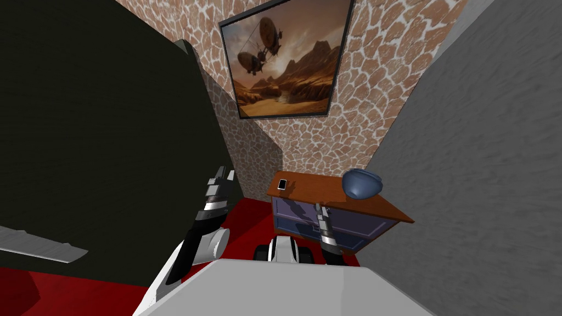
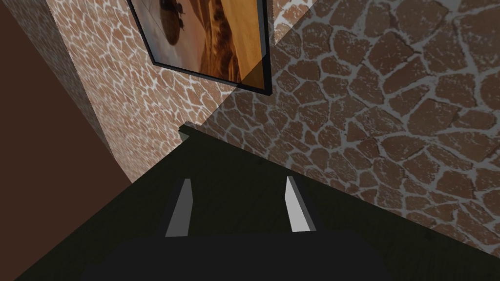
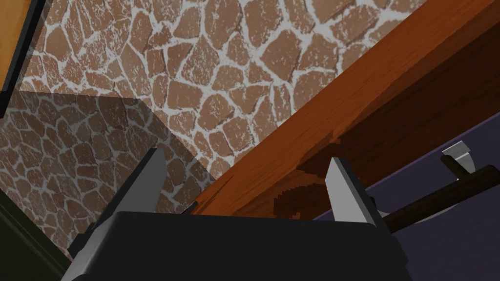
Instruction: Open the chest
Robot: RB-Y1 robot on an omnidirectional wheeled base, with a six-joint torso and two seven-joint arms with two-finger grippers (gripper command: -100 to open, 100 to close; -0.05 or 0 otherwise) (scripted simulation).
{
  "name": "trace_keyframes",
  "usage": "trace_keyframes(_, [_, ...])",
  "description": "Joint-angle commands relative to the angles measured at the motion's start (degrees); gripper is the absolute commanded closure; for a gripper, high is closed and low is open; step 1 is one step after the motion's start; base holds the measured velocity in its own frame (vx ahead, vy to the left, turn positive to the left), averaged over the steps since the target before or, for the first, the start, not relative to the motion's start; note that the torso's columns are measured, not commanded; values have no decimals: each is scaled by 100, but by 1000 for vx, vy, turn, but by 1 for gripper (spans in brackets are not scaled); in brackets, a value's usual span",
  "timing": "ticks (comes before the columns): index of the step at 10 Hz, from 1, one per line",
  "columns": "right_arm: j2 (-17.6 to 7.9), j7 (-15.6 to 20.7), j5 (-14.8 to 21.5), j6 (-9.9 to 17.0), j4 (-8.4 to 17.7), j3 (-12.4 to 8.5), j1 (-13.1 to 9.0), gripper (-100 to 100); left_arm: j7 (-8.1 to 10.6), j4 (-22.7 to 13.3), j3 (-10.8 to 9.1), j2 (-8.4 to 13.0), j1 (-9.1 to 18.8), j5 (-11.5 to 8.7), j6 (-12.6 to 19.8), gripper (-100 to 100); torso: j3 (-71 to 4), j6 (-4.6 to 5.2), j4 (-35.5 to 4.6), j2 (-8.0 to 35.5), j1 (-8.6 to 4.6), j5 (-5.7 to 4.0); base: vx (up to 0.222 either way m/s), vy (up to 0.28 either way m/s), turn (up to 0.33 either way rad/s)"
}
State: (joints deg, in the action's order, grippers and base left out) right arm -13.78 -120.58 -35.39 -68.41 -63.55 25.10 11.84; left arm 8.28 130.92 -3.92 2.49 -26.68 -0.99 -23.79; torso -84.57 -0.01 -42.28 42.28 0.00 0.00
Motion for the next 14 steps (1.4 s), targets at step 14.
trace_keyframes(14, [30,-2254,-710,-689,1358,473,-248,-100,0,0,0,0,0,0,0,0,-30,-18,74,-79,-38,-62,4,-5,25])
